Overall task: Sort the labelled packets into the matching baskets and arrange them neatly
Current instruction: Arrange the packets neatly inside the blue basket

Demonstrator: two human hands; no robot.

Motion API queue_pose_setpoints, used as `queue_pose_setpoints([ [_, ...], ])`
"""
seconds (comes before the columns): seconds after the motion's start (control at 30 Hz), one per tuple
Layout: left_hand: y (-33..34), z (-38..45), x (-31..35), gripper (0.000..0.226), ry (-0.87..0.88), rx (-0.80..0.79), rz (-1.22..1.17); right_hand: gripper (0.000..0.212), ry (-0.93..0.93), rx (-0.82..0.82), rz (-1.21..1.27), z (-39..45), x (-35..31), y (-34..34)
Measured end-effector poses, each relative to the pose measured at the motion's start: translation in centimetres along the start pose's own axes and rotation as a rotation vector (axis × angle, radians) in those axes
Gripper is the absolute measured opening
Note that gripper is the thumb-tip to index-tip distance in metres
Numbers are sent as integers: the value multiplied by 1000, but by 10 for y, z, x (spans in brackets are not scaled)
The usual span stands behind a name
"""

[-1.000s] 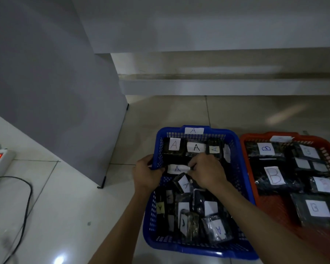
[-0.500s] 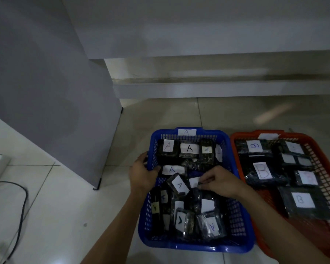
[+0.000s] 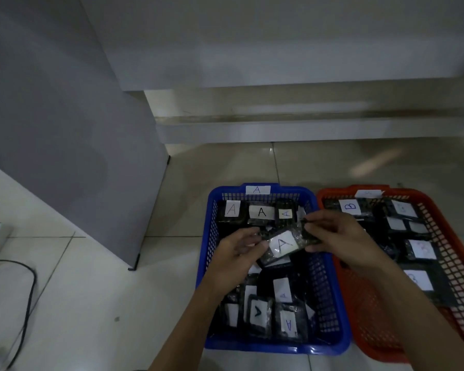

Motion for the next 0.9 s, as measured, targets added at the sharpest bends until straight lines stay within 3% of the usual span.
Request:
queue_pose_setpoints([
  [0.2,0,-11,5,30,-31,118,-356,17,-12,-39,153,-2,3,11],
  [0.27,-15,-12,5,25,10,261,-440,14,-104,11,-135,3,8,10],
  [0.33,-32,-14,1,22,64,388,-506,14,-264,67,-691,11,14,12],
  [0.4,-43,-15,-3,22,94,441,-522,21,-307,-19,-1052,19,22,23],
  [0.47,-47,-15,-8,22,80,463,-534,30,-288,-134,-1236,27,28,36],
  [0.6,-49,-15,-11,20,74,465,-537,29,-301,-246,-1428,34,26,50],
  [0.9,-46,-14,-15,18,134,452,-391,33,-260,-157,-1517,29,33,56],
])
Point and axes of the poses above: each hand's wrist, its own z-axis towards the middle knuckle, its own y-axis out of the palm, x = y × z, the point moved 2 cm from there along z, towards the middle knuckle, and after that the axes turned 12 degrees about -z, right-handed, at the moved point
